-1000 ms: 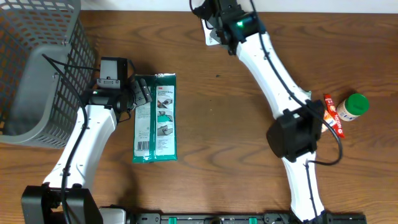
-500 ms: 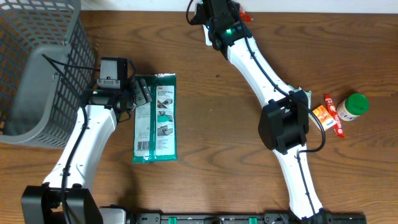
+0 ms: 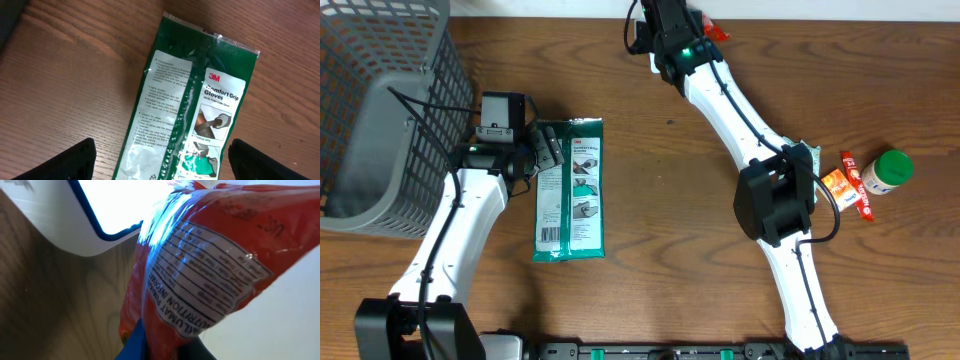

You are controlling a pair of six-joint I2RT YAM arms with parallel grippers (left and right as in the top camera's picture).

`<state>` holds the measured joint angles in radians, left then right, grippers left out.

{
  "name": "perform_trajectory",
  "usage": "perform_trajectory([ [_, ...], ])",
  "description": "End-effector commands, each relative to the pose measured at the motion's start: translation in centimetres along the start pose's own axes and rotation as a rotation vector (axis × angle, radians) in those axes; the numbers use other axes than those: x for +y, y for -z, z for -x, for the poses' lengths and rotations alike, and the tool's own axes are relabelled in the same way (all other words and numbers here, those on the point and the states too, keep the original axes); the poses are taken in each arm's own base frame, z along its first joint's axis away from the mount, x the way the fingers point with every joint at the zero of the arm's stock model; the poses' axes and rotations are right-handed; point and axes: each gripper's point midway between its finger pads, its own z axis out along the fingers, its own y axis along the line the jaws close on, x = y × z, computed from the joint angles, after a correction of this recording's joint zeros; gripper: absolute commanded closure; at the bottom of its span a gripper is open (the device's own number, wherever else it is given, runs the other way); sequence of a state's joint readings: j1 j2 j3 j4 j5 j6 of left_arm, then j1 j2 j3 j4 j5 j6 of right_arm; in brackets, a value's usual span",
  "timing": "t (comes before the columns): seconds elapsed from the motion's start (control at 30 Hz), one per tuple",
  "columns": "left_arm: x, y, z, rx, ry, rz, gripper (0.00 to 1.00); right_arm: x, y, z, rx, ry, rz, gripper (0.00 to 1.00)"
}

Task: Scan the item barcode
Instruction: 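Lift the snack bag up to the white scanner with the right gripper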

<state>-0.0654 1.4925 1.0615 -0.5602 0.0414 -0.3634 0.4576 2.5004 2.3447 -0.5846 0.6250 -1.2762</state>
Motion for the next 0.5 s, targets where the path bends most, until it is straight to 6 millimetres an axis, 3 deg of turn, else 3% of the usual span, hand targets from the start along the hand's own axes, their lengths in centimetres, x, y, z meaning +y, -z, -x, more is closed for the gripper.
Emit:
perform_trajectory([
  [0.0, 0.6, -0.6, -0.5, 0.013, 0.007, 0.026, 0.15, -0.1, 0.3, 0.1, 0.014, 0.036, -0.006, 0.99],
  [0.17, 0.6, -0.6, -0.5, 0.013, 0.007, 0.026, 0.15, 0.2, 0.1, 0.0, 0.018, 0.041, 0.002, 0.99],
  [0.47, 0.6, -0.6, -0.4, 0.013, 0.008, 0.026, 0.14, -1.1, -1.0, -1.1, 0.051, 0.006, -0.068, 0.99],
])
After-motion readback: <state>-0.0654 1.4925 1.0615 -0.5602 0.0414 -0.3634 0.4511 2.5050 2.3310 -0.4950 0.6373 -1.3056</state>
